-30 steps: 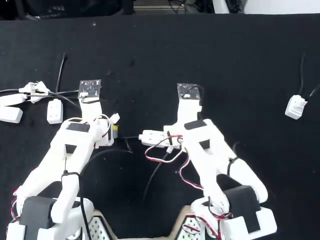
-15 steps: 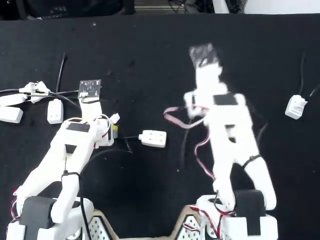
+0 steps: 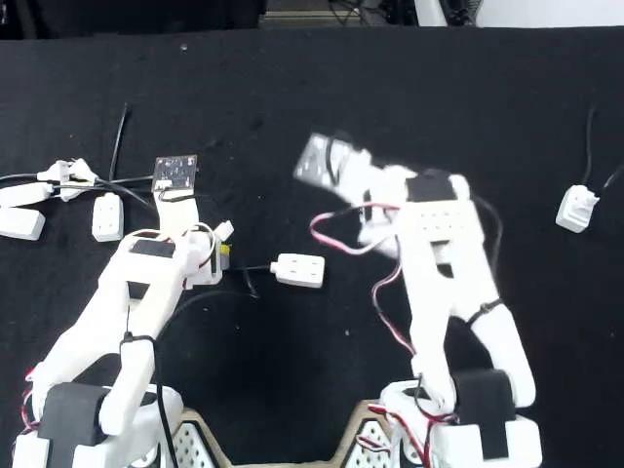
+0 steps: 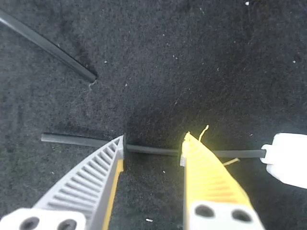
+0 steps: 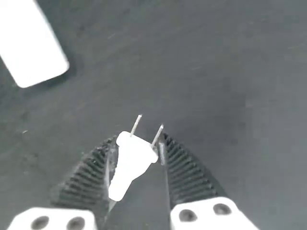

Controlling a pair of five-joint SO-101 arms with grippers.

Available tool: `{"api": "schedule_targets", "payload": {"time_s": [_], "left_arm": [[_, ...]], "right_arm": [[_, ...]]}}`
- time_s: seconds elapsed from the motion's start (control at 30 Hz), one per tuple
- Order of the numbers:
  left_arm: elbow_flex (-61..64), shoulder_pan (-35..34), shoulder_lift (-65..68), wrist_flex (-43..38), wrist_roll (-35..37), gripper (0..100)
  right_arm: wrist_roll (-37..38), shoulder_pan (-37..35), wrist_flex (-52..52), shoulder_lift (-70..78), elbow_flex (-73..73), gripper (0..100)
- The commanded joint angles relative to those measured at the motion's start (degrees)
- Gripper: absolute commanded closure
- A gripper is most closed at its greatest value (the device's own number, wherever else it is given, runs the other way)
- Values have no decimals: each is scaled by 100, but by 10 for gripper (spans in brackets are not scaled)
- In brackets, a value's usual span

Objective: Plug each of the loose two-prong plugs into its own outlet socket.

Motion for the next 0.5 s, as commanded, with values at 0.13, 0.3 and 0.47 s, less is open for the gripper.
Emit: {"api": "schedule_targets", "payload": {"time_s": [0.13, 0.3, 0.47], "left_arm": [[-92, -66, -211, -18, 53, 805], [-92, -66, -211, -18, 53, 805], [-92, -66, -211, -18, 53, 805]], "right_arm": [[-1081, -79, -703, 207, 1077, 863], [-1670, -53, 334, -66, 391, 805], [-2092, 70, 176, 40, 215, 831]]}}
